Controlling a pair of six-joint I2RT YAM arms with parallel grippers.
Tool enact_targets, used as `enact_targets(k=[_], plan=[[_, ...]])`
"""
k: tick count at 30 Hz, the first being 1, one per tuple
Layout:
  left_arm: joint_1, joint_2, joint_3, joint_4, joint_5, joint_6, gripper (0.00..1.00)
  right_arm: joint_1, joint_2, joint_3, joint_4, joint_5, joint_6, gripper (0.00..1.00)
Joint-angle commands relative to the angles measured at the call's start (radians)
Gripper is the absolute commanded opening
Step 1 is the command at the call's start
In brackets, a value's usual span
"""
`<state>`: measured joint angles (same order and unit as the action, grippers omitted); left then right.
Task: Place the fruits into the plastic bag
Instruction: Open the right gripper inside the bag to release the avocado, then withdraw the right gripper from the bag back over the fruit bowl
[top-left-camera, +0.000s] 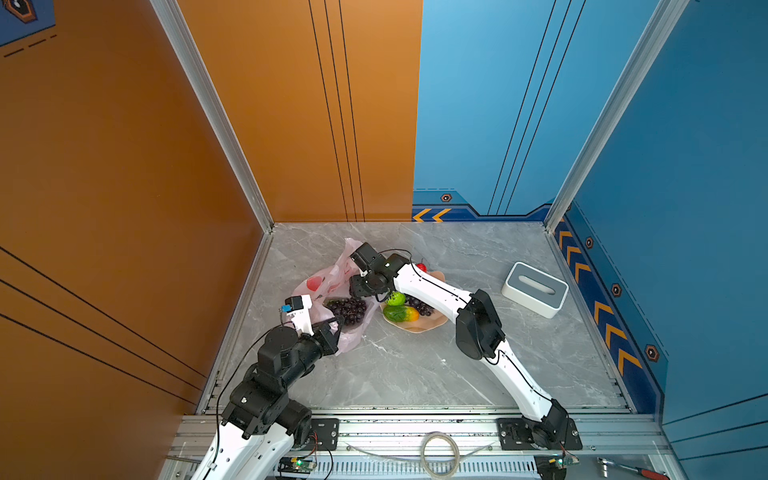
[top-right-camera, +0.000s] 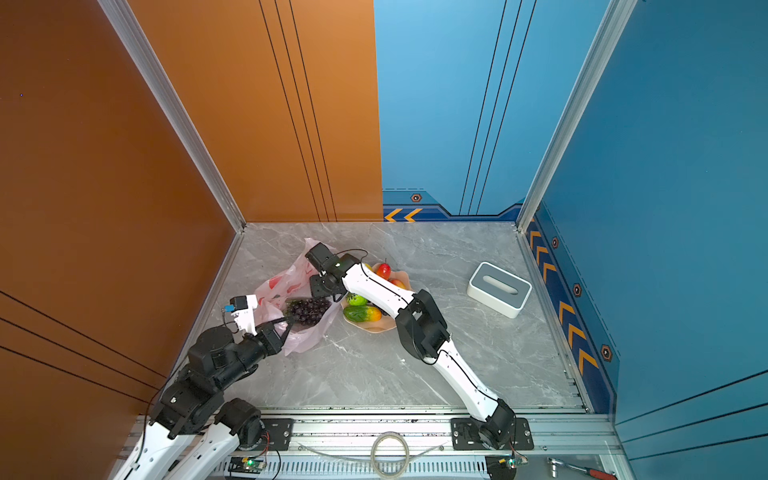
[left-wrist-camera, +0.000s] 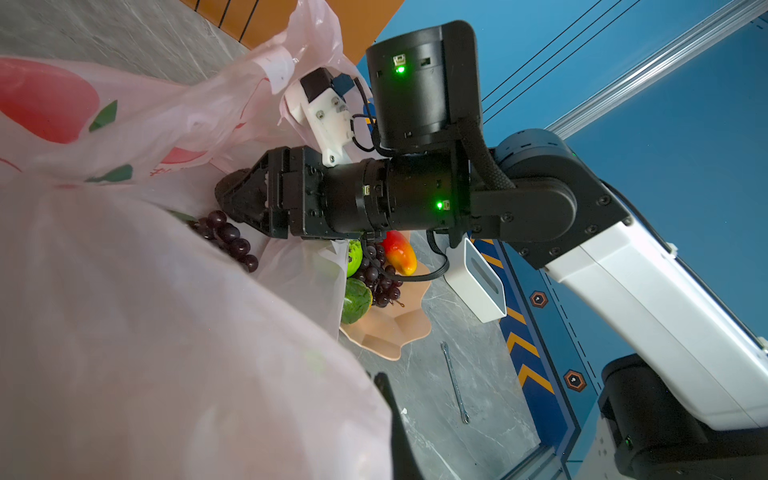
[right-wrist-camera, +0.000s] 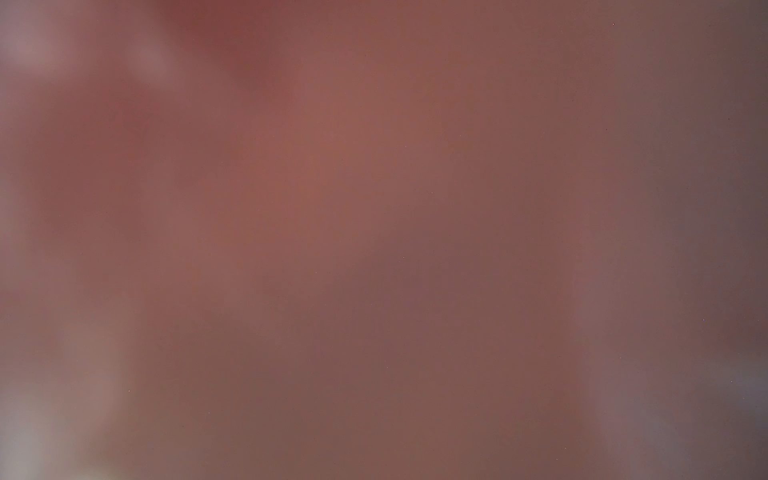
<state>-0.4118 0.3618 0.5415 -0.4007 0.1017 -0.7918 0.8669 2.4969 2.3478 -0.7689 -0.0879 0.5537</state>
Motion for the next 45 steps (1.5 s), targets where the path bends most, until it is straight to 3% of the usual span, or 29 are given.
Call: enact_targets(k=[1, 4, 12, 15, 45], plan=[[0.016, -0.014, -0.014, -0.007, 0.013, -0.007, 0.00, 0.007, 0.001, 0.022, -0.043, 0.026, -0.019, 0.64], [0.029, -0.014, -0.013, -0.006, 0.027, -0.011, 0.00, 0.008, -0.003, 0.022, -0.043, 0.025, -0.017, 0.72], [0.060, -0.016, -0.011, -0.012, 0.049, -0.029, 0.00, 0.019, -0.049, 0.022, -0.051, 0.021, -0.023, 0.77], [0.072, -0.020, -0.003, -0.027, 0.052, -0.028, 0.00, 0.024, -0.080, 0.022, -0.052, 0.003, -0.024, 0.85], [0.148, -0.039, 0.048, -0.095, 0.091, -0.020, 0.00, 0.093, -0.519, -0.008, -0.045, -0.210, -0.012, 0.86]])
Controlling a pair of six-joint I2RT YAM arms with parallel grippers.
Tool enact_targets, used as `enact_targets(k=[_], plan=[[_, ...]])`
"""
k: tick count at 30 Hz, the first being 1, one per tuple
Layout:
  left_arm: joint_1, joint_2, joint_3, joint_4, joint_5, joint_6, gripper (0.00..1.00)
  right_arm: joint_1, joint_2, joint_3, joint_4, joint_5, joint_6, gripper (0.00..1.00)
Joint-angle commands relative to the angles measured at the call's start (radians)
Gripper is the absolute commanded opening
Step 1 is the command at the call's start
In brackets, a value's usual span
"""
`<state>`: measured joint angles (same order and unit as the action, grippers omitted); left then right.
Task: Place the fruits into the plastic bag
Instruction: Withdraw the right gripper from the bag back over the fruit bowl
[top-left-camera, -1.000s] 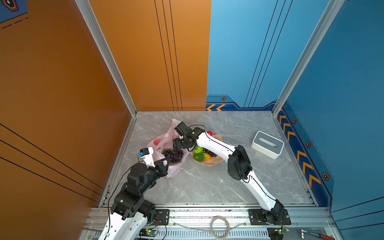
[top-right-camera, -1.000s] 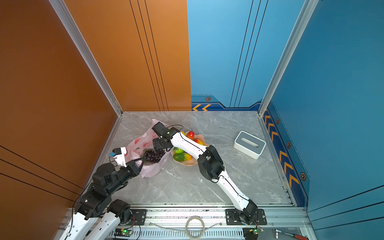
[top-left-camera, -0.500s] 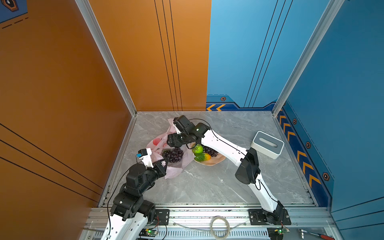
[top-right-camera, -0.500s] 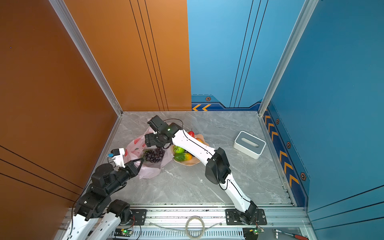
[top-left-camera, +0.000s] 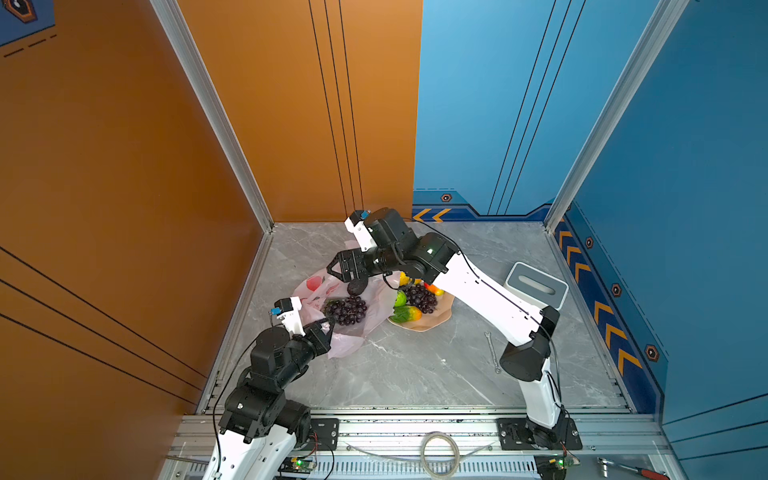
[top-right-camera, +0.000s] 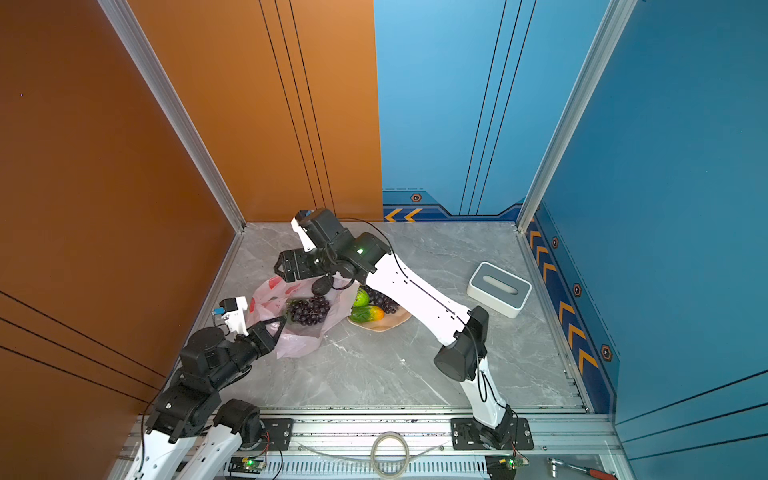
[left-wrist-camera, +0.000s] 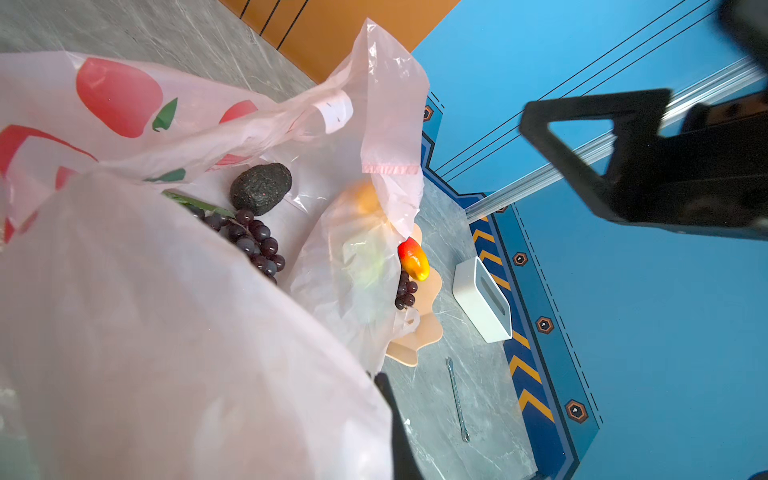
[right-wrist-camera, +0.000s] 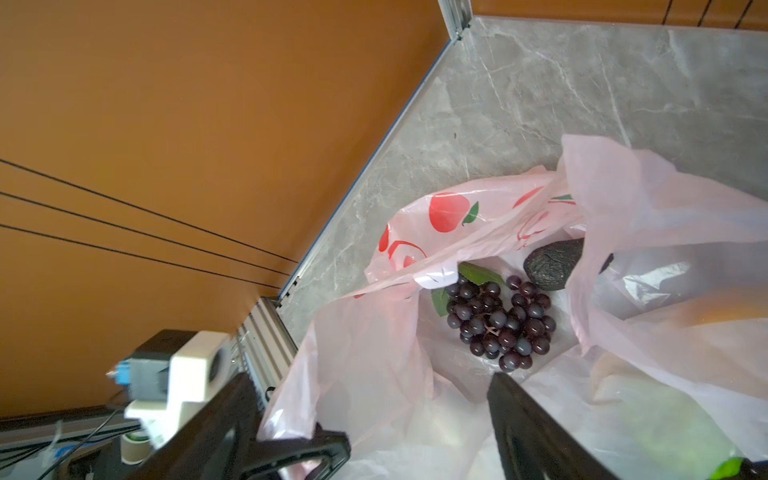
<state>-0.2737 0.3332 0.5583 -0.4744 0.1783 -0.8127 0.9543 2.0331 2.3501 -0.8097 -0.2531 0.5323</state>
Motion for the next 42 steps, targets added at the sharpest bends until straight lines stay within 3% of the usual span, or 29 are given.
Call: enact_targets(k=[1, 12, 13, 15, 21, 33, 42], plan=[[0.010, -0.012, 0.034, -0.021, 0.014, 0.001, 0.00, 0.006, -0.068, -0.013, -0.006, -0.047, 0.011, 0.86], [0.014, 0.005, 0.052, -0.020, 0.025, 0.013, 0.00, -0.068, -0.298, -0.208, -0.121, 0.060, -0.039, 0.88], [0.016, 0.006, 0.051, -0.020, 0.025, 0.014, 0.00, -0.078, -0.318, -0.230, -0.140, 0.083, -0.046, 0.96], [0.016, 0.005, 0.051, -0.020, 0.027, 0.017, 0.00, -0.101, -0.365, -0.286, -0.172, 0.117, -0.062, 1.00], [0.019, 0.004, 0.051, -0.026, 0.030, 0.021, 0.00, -0.153, -0.470, -0.447, -0.247, 0.226, -0.104, 1.00], [0.023, 0.010, 0.058, -0.025, 0.039, 0.018, 0.00, -0.163, -0.495, -0.689, -0.322, 0.427, -0.153, 1.00], [0.024, 0.005, 0.059, -0.032, 0.048, 0.007, 0.00, -0.284, -0.443, -0.733, -0.273, 0.354, -0.185, 1.00]])
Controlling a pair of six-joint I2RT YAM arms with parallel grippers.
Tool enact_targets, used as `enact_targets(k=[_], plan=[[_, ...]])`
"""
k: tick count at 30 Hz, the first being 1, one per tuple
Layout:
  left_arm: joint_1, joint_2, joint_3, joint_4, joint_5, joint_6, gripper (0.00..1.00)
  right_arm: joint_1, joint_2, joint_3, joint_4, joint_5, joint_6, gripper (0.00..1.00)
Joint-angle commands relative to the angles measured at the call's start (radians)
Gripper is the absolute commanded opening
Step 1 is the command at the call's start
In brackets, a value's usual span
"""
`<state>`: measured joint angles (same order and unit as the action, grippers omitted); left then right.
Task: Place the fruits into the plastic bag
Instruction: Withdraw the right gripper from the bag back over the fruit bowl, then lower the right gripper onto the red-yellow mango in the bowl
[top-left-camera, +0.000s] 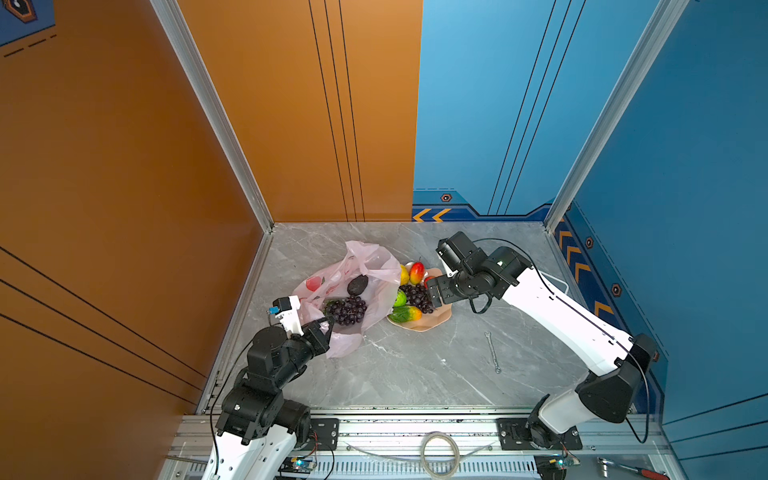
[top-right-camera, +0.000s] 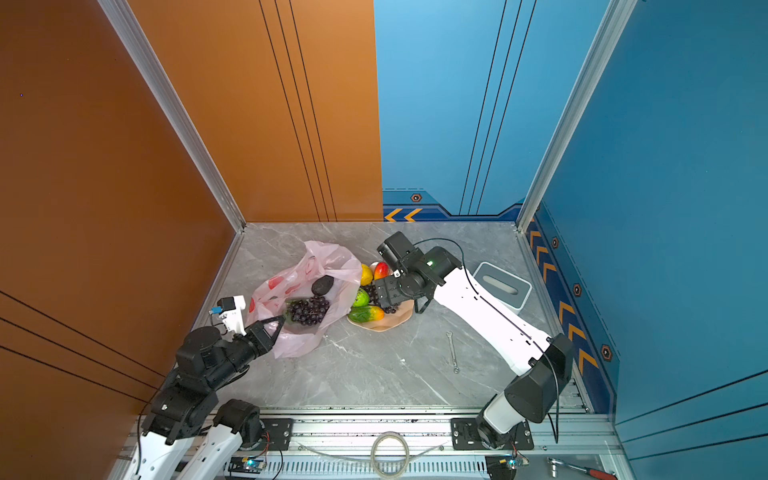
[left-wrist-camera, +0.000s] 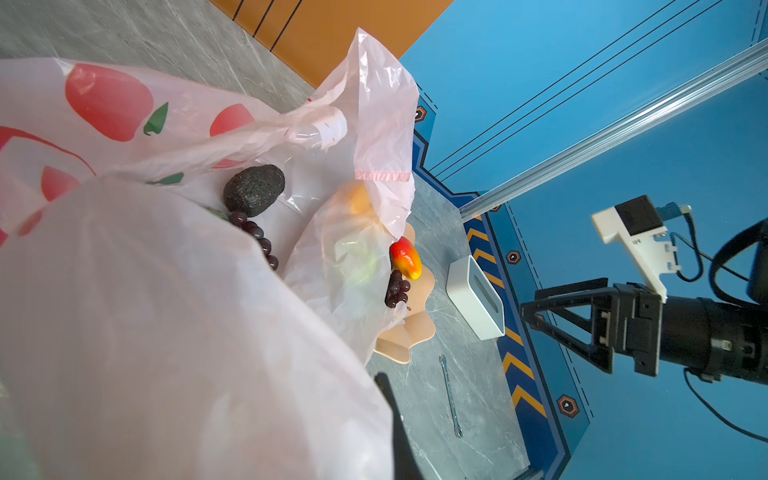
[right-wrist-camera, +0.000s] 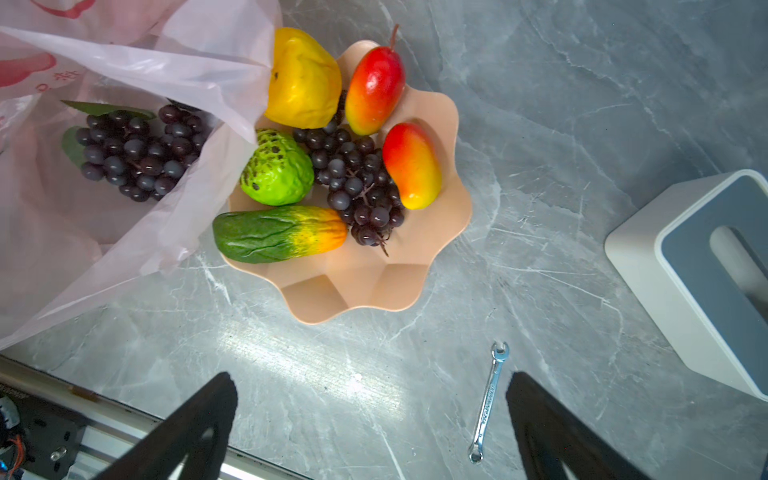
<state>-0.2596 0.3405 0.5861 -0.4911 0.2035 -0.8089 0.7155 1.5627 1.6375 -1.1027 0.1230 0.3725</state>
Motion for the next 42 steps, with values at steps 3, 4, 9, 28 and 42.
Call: enact_targets(k=[3, 4, 9, 28, 42], plan=[[0.010, -0.006, 0.025, -0.015, 0.023, -0.001, 0.00, -0.083, 0.061, -0.022, 0.047, -0.076, -0.030, 1.00], [0.010, -0.005, 0.025, -0.015, 0.022, -0.001, 0.00, -0.091, 0.074, -0.020, 0.054, -0.086, -0.033, 1.00], [0.011, 0.002, 0.025, -0.015, 0.028, 0.001, 0.00, -0.136, 0.166, 0.005, 0.082, -0.122, -0.041, 0.98], [0.014, 0.004, 0.026, -0.015, 0.039, 0.007, 0.00, -0.185, 0.397, 0.128, 0.086, -0.149, -0.065, 0.92], [0.016, -0.021, 0.022, -0.030, 0.032, 0.004, 0.00, -0.190, 0.495, 0.204, 0.087, -0.156, -0.067, 0.81]])
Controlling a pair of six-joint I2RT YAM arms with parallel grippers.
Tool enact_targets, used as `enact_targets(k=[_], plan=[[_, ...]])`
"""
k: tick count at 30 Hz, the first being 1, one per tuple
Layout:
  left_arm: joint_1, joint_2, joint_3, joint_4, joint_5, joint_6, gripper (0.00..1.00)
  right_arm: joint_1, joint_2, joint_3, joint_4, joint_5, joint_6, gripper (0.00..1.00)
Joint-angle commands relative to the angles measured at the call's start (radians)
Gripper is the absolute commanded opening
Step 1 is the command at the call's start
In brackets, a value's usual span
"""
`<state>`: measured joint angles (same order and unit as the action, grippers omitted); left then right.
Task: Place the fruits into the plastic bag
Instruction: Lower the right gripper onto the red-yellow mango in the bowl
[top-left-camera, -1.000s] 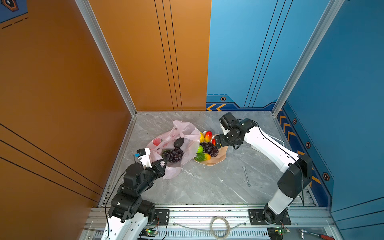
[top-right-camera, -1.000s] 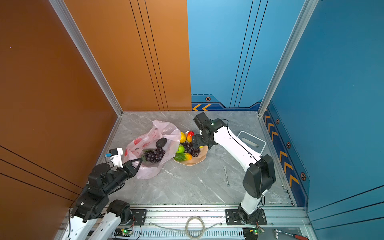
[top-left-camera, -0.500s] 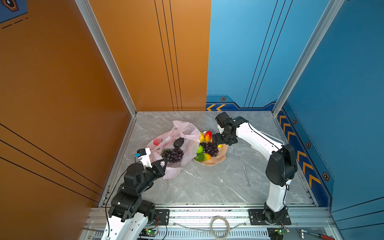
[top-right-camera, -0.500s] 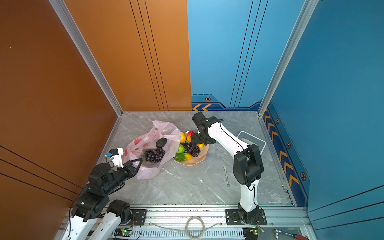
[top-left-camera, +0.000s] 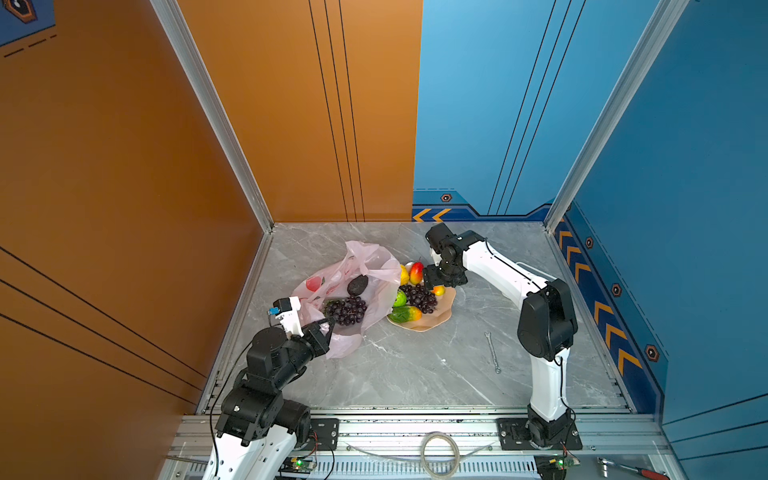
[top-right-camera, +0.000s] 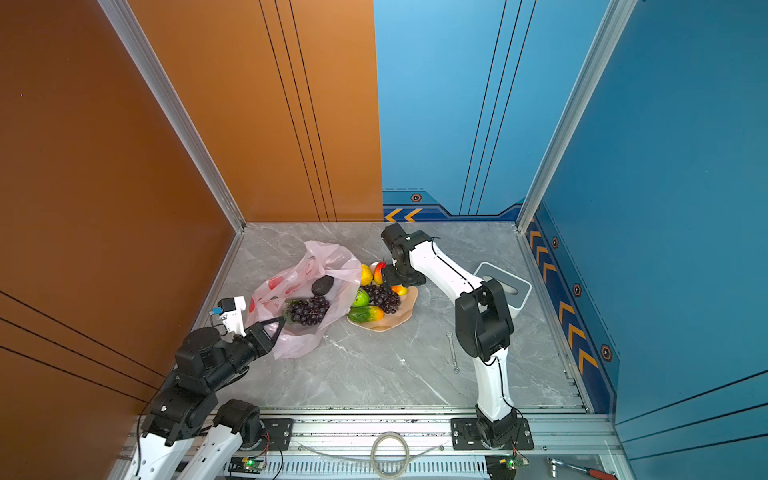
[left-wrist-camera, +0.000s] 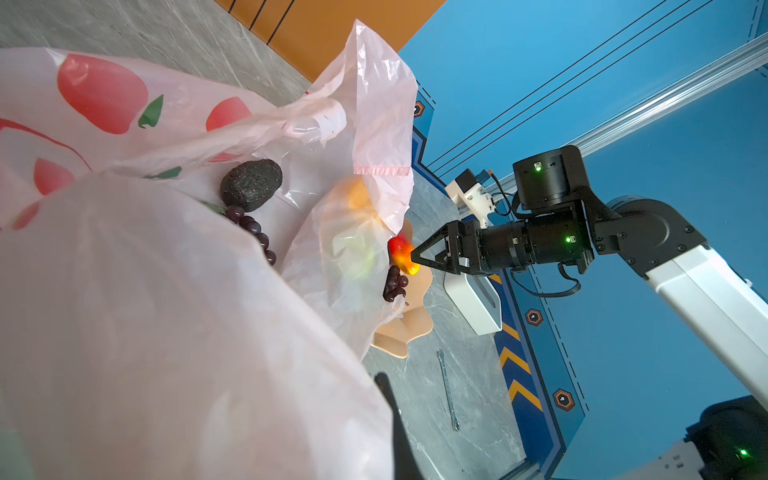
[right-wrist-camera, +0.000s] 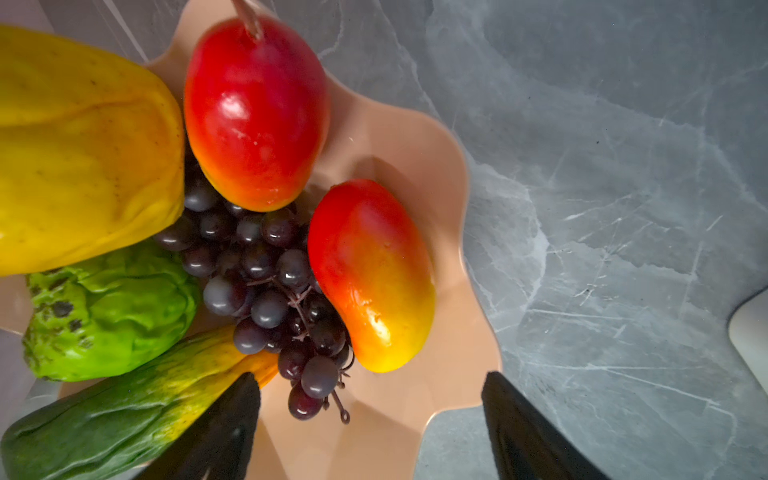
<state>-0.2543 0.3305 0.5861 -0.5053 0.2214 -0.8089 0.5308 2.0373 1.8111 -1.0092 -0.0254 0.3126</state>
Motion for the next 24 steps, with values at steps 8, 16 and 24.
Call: enact_targets(k=[8, 16, 24], plan=[[0.012, -0.014, 0.022, -0.018, 0.014, 0.003, 0.00, -0.005, 0.094, 0.082, -0.005, -0.018, -0.003, 0.73], [0.015, -0.015, 0.023, -0.024, 0.014, 0.005, 0.00, -0.005, 0.148, 0.124, -0.006, -0.019, 0.000, 0.69], [0.018, -0.016, 0.022, -0.027, 0.015, 0.007, 0.00, -0.008, 0.176, 0.127, -0.005, -0.011, -0.001, 0.67]])
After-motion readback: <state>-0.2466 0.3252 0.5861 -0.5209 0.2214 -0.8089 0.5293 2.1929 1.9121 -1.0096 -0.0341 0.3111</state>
